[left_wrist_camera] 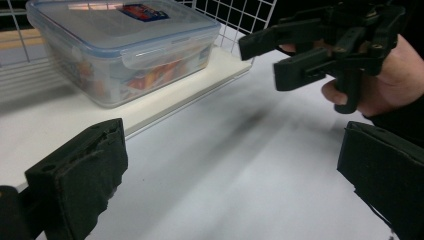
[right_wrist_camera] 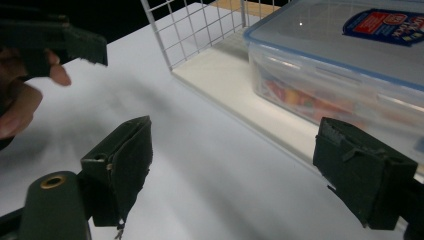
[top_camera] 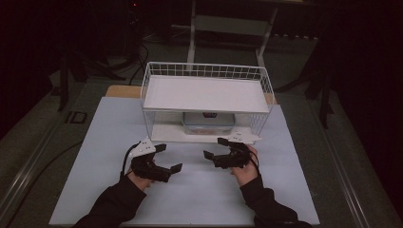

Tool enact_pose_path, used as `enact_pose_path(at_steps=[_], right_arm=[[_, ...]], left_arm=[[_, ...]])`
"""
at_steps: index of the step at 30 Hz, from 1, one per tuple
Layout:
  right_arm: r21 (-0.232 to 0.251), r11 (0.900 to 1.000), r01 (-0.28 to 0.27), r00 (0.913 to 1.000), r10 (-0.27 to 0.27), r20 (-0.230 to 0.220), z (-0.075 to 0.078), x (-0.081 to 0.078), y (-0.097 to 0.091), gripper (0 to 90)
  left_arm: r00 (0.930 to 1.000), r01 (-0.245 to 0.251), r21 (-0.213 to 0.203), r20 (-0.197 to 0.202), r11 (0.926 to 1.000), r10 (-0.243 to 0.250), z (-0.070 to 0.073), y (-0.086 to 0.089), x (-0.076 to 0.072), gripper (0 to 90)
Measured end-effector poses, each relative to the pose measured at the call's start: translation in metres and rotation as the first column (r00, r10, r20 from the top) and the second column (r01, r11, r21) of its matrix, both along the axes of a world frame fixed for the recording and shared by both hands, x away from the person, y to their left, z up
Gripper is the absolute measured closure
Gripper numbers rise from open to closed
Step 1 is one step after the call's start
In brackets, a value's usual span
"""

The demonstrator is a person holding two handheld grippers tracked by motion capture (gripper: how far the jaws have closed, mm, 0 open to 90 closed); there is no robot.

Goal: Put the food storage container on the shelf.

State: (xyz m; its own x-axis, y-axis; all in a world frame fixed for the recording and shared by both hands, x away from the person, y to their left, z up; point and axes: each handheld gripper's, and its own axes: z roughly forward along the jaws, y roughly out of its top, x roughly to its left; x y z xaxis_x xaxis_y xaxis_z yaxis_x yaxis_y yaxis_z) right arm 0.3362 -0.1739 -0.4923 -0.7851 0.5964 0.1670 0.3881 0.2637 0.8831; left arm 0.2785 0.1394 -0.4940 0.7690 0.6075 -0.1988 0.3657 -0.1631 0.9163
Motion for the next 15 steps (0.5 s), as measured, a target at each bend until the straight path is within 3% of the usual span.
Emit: enact_pose_path(at_steps=[3,15], right_arm=[[-0.004,1.0,0.003,0.9997,-0.003,0.022,0.002,-0.011,-0.013,15.7],[-0.01,0.9997,0.021,0.9989,-0.02,0.043,0.006,-0.042,-0.045,15.6]], left_arm=[[0.9999,0.014,0.008,0.007,0.9999,-0.014,0.001,0.0,-0.004,0.0],[0.9996,0.023,0.01,0.015,0.9997,-0.024,0.004,0.01,-0.02,0.0]])
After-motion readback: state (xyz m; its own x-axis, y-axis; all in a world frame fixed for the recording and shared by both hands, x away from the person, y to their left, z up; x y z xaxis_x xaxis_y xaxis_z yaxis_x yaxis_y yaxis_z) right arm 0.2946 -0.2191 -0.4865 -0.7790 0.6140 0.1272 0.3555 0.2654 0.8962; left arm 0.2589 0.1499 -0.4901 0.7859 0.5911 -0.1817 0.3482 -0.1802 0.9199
